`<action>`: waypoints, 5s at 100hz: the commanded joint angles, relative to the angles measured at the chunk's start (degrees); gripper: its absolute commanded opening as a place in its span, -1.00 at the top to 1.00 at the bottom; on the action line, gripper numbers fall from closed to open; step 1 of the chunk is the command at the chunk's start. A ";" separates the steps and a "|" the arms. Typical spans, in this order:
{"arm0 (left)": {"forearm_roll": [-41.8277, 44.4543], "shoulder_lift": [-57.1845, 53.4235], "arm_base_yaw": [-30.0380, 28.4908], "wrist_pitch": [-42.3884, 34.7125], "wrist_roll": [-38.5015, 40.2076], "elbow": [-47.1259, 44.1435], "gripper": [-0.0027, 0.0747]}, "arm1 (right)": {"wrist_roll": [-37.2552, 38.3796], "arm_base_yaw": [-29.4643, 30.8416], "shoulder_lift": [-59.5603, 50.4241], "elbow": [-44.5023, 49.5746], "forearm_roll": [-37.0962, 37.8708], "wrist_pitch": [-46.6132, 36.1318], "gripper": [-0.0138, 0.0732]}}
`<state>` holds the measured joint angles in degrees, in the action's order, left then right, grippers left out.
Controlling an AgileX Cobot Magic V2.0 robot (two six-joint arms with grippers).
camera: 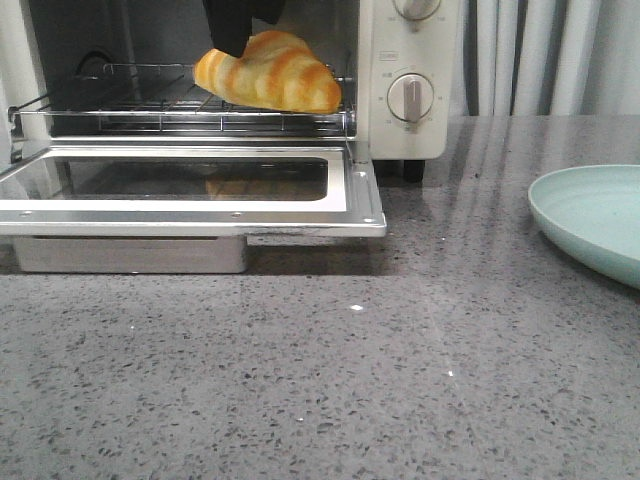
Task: Put bread in oven
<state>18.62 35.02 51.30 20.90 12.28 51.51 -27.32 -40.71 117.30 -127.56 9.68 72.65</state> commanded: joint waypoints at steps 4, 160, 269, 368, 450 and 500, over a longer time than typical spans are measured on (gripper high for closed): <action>0.25 0.20 0.43 -4.64 0.41 1.87 0.98 | 0.69 0.31 -3.33 -1.93 2.02 -1.41 -0.25; 8.50 0.20 0.43 -3.04 0.41 1.87 0.98 | 18.16 -7.99 -34.26 11.84 16.67 1.87 0.83; 60.39 -19.17 0.43 23.80 45.41 -14.93 0.98 | 39.37 14.44 -78.06 62.86 36.32 -14.05 0.83; 52.21 -37.02 0.55 27.27 34.31 -25.05 0.98 | 49.44 10.69 -113.28 87.05 45.11 1.85 0.83; 37.88 -37.02 0.55 25.96 34.47 -26.15 0.98 | 49.44 10.69 -115.42 87.85 44.08 0.94 0.83; 37.88 -37.02 0.55 25.96 34.47 -26.15 0.98 | 49.44 10.69 -115.42 87.85 44.08 0.94 0.83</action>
<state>54.57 -0.33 51.30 50.03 46.72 24.23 22.12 -29.95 0.77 -38.88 51.15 72.89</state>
